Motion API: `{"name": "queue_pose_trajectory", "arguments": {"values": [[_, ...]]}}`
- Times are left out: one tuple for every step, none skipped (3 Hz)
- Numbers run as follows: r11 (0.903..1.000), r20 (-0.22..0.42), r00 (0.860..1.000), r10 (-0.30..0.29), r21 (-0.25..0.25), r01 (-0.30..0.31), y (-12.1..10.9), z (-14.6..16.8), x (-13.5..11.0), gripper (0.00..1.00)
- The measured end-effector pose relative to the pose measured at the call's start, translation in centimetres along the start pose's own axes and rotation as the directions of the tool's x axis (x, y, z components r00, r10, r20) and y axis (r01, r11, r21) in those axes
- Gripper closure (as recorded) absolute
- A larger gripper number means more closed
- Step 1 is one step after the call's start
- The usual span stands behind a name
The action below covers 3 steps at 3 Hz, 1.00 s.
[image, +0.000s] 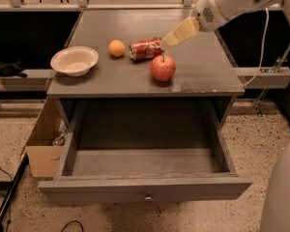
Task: Place apple into top drawer
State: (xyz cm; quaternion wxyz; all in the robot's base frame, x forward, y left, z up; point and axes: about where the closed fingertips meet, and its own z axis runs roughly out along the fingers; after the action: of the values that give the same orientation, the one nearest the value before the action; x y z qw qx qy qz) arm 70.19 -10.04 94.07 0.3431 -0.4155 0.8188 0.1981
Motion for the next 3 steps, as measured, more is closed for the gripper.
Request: {"name": "queue_pose_trajectory", "arguments": {"values": [[0.9997, 0.009, 1.000, 0.021, -0.010, -0.021, -0.8, 3.8, 0.2, 0.00], [0.9985, 0.005, 1.000, 0.026, -0.049, -0.025, 0.2, 5.1, 1.7, 0.00], [0.9977, -0.005, 1.000, 0.008, -0.068, -0.009, 2.0, 5.0, 3.4, 0.00]]}}
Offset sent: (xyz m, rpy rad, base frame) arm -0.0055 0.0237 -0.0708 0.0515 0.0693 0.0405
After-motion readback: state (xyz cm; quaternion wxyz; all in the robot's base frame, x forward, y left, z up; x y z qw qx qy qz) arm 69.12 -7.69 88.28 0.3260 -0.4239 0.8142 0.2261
